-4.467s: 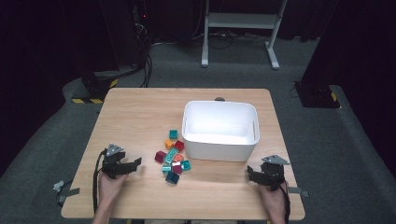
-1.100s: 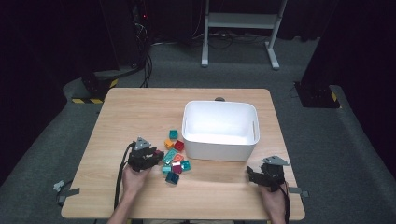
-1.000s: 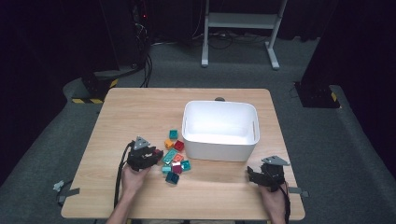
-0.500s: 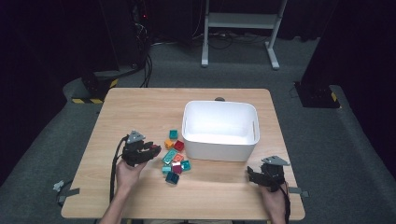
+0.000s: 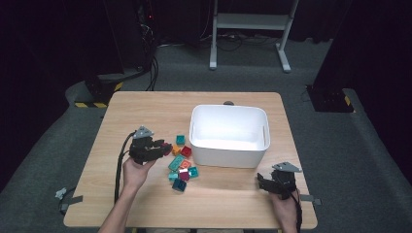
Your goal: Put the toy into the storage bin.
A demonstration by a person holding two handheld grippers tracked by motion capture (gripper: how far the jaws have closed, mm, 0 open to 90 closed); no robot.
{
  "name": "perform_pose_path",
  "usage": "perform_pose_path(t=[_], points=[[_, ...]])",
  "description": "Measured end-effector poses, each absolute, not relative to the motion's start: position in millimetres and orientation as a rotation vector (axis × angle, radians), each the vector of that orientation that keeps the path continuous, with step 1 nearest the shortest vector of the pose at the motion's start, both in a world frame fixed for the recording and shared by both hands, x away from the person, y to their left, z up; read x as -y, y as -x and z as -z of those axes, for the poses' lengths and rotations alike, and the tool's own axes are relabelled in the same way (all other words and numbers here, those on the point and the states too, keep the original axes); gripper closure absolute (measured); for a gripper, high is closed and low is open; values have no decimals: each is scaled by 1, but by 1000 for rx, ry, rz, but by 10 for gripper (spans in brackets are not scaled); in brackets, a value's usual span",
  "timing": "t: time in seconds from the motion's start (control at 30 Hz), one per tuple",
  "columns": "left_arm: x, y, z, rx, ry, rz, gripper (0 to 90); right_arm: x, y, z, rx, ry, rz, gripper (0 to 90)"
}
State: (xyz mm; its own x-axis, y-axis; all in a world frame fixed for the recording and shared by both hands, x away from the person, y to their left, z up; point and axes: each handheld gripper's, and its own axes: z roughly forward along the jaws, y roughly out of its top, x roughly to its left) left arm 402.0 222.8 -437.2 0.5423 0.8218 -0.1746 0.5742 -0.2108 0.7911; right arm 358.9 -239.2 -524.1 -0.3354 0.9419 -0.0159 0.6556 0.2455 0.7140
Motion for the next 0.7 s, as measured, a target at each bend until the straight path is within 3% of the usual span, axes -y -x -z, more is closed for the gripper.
perform_pose_path(t=[0.7], points=[[-210,-414,392,-1021,-1871,-312,588,239,-359,524,-2079,-1455,-860,195]])
